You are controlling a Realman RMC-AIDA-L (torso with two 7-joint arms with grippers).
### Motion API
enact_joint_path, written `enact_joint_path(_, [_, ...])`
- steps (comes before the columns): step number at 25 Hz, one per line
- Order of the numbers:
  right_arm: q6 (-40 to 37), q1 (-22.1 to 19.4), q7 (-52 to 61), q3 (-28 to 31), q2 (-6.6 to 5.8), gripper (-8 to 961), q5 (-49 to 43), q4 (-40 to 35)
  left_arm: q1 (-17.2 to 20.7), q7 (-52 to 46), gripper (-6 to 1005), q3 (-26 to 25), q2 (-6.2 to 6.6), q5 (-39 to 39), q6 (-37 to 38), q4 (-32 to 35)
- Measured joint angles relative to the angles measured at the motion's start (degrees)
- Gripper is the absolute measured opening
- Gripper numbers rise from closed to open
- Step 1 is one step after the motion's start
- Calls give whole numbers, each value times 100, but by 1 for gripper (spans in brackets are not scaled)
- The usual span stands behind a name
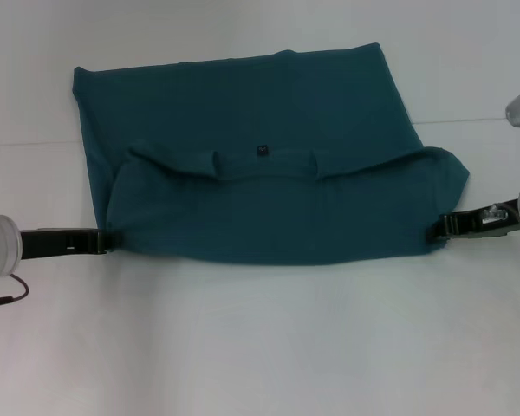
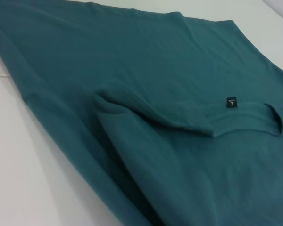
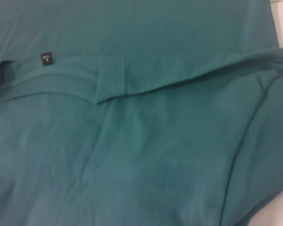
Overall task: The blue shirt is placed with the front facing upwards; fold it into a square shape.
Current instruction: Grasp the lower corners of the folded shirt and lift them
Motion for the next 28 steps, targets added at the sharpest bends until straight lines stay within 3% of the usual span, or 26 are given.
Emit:
enact_joint_path(3, [-35,0,-25,-18,6,74,4,-34,0,-7,72,-14,8,0,1,-2])
enact_joint_path(9, [-633,-131,11,88,-17,50,170,-682,23,28,71,-568,27,0,268,-12])
enact_joint_path(16, [-1237,-250,180,129,-53,49,678,-1526,344,20,71,-1285,45,-6,380,104])
enact_joint_path(21, [-1335,-225,252,138,-54,49,745,-1766,497,93,70,-1417,34,-141,553,100])
enact_joint_path(28, [-1683,-439,251,238,-63,50,1088,-2197,600,84,69,-1633,164,-697,1505,-175])
